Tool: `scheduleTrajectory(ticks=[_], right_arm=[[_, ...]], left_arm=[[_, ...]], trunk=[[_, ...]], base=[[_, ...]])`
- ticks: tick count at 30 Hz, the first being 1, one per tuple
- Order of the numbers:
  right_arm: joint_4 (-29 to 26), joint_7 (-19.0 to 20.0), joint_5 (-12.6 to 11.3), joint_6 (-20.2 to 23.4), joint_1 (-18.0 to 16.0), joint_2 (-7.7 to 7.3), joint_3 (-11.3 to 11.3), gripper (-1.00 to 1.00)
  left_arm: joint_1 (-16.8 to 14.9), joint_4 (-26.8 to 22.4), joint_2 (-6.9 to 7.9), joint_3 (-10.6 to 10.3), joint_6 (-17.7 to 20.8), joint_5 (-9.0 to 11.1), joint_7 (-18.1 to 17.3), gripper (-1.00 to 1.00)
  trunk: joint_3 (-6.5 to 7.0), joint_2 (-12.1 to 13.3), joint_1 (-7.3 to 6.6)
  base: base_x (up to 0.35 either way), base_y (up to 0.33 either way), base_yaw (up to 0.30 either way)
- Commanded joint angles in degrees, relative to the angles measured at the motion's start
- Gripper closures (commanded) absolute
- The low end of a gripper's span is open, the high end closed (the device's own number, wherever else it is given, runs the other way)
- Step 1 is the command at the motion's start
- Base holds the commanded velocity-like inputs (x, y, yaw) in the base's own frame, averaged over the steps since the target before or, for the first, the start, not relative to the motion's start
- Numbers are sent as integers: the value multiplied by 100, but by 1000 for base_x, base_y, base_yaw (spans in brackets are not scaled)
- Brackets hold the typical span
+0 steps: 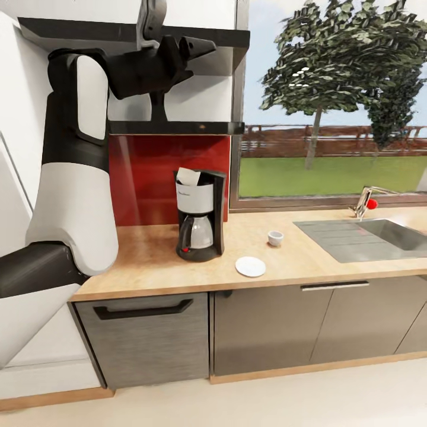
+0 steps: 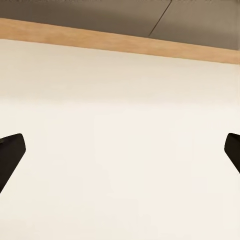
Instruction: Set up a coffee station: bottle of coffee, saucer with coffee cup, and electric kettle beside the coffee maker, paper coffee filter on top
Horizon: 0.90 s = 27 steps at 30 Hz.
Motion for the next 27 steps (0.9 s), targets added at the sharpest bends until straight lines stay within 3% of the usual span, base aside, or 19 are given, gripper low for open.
scheduleTrajectory(ticks=[1, 12, 19, 27], right_arm=[[3, -30, 59, -5, -3, 0, 1, -100], [5, -30, 59, -5, -3, 0, 1, -100], [11, -30, 59, -5, -3, 0, 1, -100], [12, -30, 59, -5, -3, 0, 1, -100]], left_arm=[[-5, 3, -7, 22, 28, -33, -38, -100], [-4, 58, -7, 13, 28, -47, -33, -100], [-3, 100, -7, -29, 28, -64, 229, -100], [-6, 101, -7, -36, 28, -64, 258, -100]], trunk=[[11, 37, -22], [209, 479, -264], [334, 759, -418], [478, 1080, -593]], base=[[0, 0, 0], [0, 0, 0], [0, 0, 0], [0, 0, 0]])
